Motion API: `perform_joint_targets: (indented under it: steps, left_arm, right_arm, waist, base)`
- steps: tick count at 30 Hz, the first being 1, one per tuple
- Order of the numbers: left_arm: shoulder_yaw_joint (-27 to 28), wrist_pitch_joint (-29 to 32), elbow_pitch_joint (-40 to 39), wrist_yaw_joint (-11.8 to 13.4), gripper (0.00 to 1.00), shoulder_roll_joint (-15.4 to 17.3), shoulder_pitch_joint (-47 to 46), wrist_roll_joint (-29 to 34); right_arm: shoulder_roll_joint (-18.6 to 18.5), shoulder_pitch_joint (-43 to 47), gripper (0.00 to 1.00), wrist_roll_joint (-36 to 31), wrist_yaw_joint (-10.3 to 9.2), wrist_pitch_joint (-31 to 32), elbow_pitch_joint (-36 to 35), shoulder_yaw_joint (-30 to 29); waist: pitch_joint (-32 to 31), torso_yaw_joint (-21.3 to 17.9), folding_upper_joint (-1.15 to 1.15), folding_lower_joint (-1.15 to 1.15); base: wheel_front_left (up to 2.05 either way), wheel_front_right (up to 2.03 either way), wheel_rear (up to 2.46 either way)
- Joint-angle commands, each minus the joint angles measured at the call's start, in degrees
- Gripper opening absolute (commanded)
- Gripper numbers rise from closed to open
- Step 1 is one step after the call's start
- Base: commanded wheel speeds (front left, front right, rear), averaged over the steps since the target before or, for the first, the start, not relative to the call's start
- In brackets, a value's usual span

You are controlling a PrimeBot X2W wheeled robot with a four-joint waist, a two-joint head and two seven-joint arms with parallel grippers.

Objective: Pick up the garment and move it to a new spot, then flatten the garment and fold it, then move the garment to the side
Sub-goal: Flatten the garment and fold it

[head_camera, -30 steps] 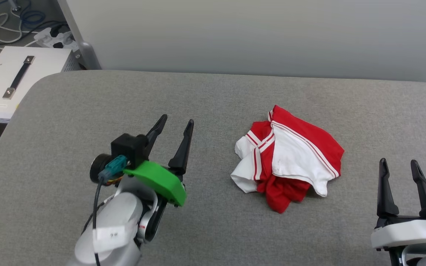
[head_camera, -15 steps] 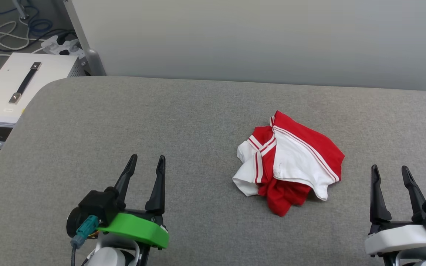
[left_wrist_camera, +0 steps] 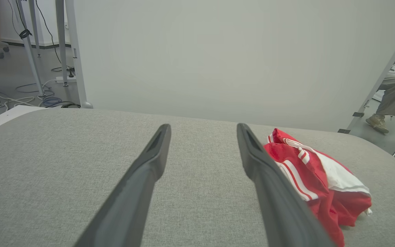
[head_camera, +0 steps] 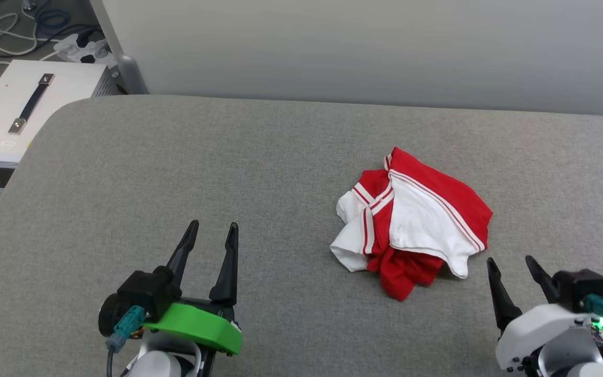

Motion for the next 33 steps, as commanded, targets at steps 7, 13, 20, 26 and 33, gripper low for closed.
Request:
perform_joint_targets:
  steps: [7, 13, 20, 26, 33]
  left_arm:
    - [-0.26, -0.33, 0.70, -0.52, 1.00, -0.60, -2.26, 0.73]
    - [-0.75, -0.34, 0.98, -0.56, 1.00, -0.79, -4.40, 0.47]
    - [-0.82, -0.34, 1.00, -0.57, 1.00, -0.84, -5.64, 0.00]
    - [-0.93, -0.34, 0.96, -0.58, 1.00, -0.85, -6.59, -0.56]
    - [-1.03, -0.34, 1.31, -0.58, 1.00, -0.86, -6.97, -0.87]
  right_arm:
    - [-4.21, -8.16, 1.00, 6.42, -0.06, 24.42, 0.79, 1.21]
    - [-6.91, -12.90, 1.00, 9.74, -0.06, 39.40, 1.74, 1.21]
    - [-7.59, -14.51, 1.00, 9.97, -0.06, 45.93, 2.97, 1.31]
    - [-8.40, -15.42, 1.00, 10.20, -0.06, 45.81, 4.55, 2.77]
    - [-9.48, -15.69, 0.00, 10.73, -0.06, 44.98, 7.23, 5.38]
  waist:
    - [4.35, 2.28, 0.00, 0.00]
    - [7.61, 5.05, 0.00, 0.00]
    - [10.08, 7.06, 0.00, 0.00]
    - [11.77, 8.04, 0.00, 0.00]
    - [12.96, 8.48, 0.00, 0.00]
  base:
    - [0.00, 0.00, 0.00]
    - [0.00, 0.00, 0.00]
    - [0.00, 0.00, 0.00]
    - [0.00, 0.00, 0.00]
    - [0.00, 0.00, 0.00]
